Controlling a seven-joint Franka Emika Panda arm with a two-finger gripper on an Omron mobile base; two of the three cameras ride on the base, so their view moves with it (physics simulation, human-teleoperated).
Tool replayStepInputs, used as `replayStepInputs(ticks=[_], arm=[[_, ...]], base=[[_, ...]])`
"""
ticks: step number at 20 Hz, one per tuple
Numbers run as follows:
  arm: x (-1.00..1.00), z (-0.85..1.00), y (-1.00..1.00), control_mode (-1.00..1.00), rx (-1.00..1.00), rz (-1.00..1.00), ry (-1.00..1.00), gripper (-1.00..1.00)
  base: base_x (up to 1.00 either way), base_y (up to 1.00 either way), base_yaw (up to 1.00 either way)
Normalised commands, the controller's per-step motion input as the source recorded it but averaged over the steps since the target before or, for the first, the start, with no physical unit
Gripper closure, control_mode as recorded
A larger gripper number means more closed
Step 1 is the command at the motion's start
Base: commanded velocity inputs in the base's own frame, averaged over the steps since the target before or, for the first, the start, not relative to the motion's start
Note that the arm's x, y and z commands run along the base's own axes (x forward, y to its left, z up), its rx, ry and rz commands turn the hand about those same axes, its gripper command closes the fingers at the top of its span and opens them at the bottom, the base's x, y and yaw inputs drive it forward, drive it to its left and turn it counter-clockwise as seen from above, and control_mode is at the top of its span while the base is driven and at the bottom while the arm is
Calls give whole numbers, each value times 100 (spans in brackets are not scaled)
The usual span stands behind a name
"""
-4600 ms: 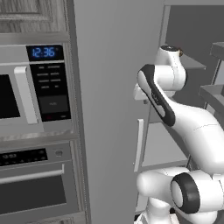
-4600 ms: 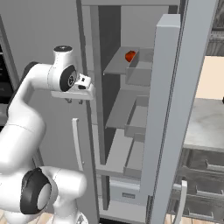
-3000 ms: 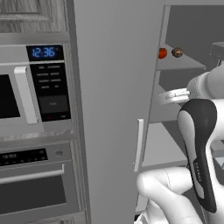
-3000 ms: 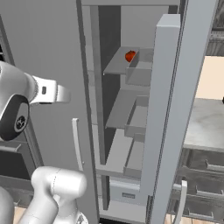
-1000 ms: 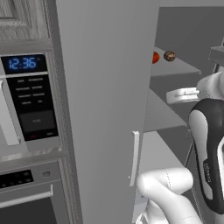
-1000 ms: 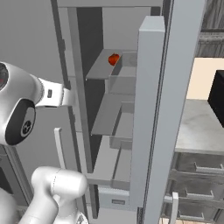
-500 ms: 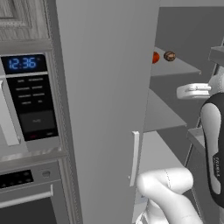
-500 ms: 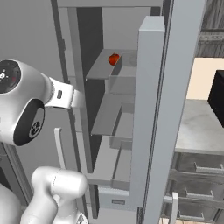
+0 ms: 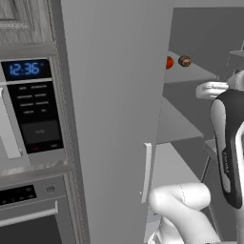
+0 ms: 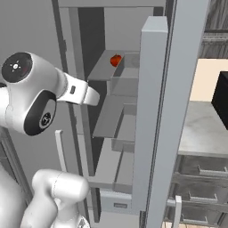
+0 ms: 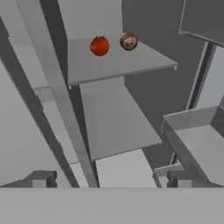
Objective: Take the tomato and potato out of the freezer and place them in the tupperware container on the counter. Then put the tupperware containing the vegetables back in the freezer.
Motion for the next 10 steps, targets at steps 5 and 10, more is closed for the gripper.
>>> replayStepInputs(ticks=[5,10], arm=[[41,2,-1,-100,1,-9,0,-100],[34,6,-9,-100,7,0,1,-100]], base=[[0,0,0],[0,0,0]])
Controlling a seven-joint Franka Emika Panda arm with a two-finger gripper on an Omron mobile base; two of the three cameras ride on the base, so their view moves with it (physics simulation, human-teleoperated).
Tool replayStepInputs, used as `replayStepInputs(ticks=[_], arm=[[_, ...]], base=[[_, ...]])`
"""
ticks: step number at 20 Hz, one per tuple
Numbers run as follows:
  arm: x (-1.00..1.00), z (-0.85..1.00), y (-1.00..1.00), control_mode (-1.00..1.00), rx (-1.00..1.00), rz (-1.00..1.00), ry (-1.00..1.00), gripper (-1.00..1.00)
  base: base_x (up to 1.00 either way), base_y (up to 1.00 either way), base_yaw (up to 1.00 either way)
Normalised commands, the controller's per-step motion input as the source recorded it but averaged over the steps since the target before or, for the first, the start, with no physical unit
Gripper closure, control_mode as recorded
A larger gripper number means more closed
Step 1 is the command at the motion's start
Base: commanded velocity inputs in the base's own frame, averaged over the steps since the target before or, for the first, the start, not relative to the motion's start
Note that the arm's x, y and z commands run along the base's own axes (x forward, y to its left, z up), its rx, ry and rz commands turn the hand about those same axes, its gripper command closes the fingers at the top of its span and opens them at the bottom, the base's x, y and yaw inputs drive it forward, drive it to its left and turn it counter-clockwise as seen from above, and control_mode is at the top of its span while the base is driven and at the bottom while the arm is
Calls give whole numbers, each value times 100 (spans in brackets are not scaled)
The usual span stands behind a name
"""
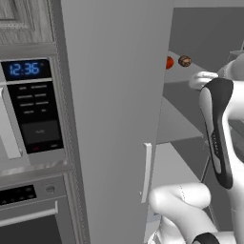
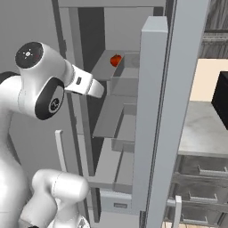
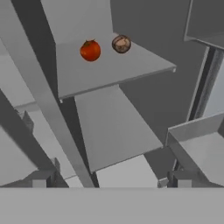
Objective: Take the tomato and potato out of the freezer and place them in the tupperware container on the counter. Then put the tupperware containing the vegetables back in the freezer.
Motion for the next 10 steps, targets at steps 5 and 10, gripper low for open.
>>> replayStepInputs(ticks=[5,10], arm=[[49,0,0,-100,0,0,0,-100],[38,0,0,-100,1,0,0,-100]], base=[[0,0,0],[0,0,0]])
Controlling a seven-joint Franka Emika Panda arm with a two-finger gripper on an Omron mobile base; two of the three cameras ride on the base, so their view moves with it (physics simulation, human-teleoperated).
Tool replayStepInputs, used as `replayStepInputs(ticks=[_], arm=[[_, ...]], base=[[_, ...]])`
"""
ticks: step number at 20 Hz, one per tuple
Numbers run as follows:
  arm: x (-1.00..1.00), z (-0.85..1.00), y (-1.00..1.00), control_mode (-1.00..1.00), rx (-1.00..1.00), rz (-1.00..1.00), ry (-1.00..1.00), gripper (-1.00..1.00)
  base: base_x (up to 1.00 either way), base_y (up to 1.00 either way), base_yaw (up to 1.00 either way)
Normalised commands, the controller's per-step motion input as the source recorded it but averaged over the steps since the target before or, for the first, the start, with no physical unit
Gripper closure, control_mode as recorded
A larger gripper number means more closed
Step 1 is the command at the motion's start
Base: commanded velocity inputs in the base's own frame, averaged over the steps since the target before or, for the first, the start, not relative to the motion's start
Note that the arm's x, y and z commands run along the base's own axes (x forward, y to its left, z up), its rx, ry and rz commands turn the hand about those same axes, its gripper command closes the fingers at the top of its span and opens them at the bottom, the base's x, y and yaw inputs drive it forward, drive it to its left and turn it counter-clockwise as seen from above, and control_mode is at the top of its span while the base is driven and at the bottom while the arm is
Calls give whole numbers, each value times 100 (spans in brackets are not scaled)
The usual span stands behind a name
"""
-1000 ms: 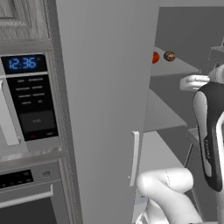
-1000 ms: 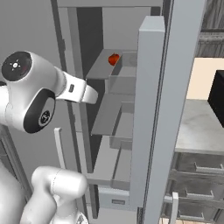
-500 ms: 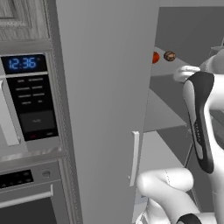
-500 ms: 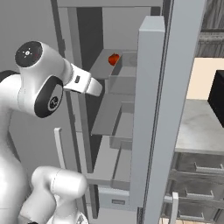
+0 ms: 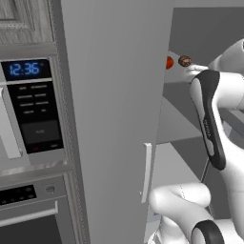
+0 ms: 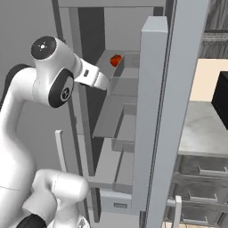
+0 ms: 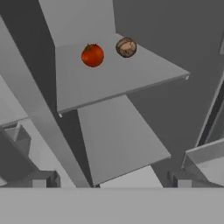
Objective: Take the tomato and potato out of the freezer and place them in the tupperware container on the counter. Then put the tupperware containing the vegetables back in the freezer.
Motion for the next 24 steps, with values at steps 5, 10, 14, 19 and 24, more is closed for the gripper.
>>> replayStepInputs(ticks=[5,10,14,19,24], arm=[[38,0,-3,-100,4,0,0,-100],[44,1,-9,-100,7,0,3,-100],[37,0,-14,-100,4,0,3,-100],[42,2,-8,-100,2,0,1,-100],[42,0,0,-100,0,0,0,-100]], base=[[0,0,0],[0,0,0],[0,0,0],[0,0,0],[0,0,0]])
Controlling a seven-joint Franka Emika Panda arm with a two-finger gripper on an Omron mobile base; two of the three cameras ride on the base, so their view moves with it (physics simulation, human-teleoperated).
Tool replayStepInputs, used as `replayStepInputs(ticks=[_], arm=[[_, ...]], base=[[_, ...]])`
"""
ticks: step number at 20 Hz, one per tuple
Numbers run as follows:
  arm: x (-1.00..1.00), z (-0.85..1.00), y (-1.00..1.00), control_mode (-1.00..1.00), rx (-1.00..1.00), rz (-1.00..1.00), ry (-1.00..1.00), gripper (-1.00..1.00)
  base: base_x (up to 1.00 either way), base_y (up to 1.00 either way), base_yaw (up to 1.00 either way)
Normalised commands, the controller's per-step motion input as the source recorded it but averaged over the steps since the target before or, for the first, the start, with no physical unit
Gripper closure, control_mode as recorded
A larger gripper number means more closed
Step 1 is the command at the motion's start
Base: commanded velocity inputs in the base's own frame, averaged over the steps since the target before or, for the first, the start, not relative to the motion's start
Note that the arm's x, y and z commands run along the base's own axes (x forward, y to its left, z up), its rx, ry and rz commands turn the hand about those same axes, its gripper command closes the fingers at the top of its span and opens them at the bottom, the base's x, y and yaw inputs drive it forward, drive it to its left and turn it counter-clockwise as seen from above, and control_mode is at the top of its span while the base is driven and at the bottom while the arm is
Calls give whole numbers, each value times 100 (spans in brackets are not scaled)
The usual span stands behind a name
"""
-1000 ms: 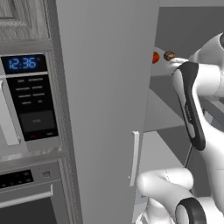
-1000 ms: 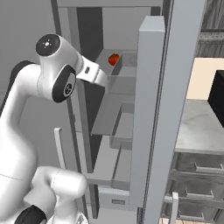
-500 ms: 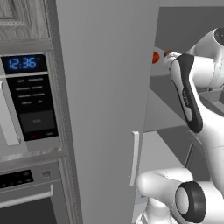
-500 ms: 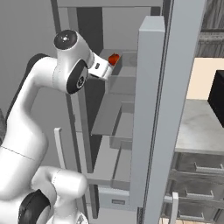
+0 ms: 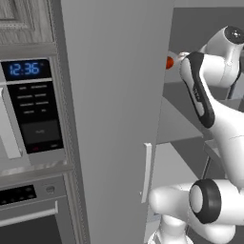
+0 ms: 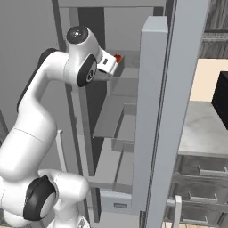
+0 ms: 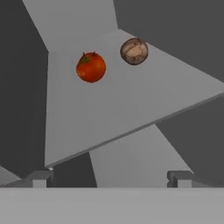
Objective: Take the tomato and potato out of the freezer and place them in the tupperware container on the counter. Then put the tupperware containing the vegetables back in the freezer.
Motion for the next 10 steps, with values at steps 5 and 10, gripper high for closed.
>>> replayStepInputs(ticks=[5,10], arm=[[33,1,-3,-100,2,2,0,-100],[5,4,-5,-100,6,12,0,-100]], base=[[0,0,0],[0,0,0]])
